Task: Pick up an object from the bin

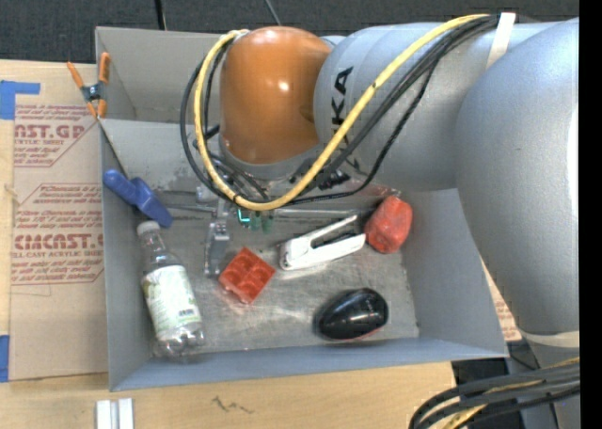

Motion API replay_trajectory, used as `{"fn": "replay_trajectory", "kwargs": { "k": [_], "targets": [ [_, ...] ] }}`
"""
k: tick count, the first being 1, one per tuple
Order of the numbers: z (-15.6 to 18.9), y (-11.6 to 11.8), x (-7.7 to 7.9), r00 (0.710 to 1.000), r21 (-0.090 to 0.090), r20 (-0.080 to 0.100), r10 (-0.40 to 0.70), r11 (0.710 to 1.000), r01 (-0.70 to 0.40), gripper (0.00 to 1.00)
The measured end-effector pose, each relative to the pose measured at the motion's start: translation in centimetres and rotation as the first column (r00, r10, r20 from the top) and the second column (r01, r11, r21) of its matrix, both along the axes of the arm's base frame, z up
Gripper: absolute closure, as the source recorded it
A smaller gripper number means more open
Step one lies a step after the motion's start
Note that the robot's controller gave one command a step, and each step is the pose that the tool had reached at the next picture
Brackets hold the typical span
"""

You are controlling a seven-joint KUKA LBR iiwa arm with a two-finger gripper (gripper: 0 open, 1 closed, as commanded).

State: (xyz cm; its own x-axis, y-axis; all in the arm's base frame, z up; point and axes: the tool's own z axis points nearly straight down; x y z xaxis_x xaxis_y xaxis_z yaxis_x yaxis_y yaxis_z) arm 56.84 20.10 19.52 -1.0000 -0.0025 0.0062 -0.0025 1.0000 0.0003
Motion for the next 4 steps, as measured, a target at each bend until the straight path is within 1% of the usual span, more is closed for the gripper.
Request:
{"fn": "replay_trajectory", "kwargs": {
  "k": [1,2,3,4],
  "targets": [
    [0.5,-0.1,0.2,1.0,0.001,0.008,-0.001,1.0,0.001,0.0],
    [-12.1,-6.0,-2.6,0.998,0.008,0.017,0.059,0.998,-0.059,1.0],
    [-12.3,-6.3,-2.7,0.998,0.003,0.013,0.058,0.998,-0.058,0.0],
    [-12.3,-6.3,-2.7,0.998,0.003,0.013,0.058,0.998,-0.058,0.0]
  ]
}}
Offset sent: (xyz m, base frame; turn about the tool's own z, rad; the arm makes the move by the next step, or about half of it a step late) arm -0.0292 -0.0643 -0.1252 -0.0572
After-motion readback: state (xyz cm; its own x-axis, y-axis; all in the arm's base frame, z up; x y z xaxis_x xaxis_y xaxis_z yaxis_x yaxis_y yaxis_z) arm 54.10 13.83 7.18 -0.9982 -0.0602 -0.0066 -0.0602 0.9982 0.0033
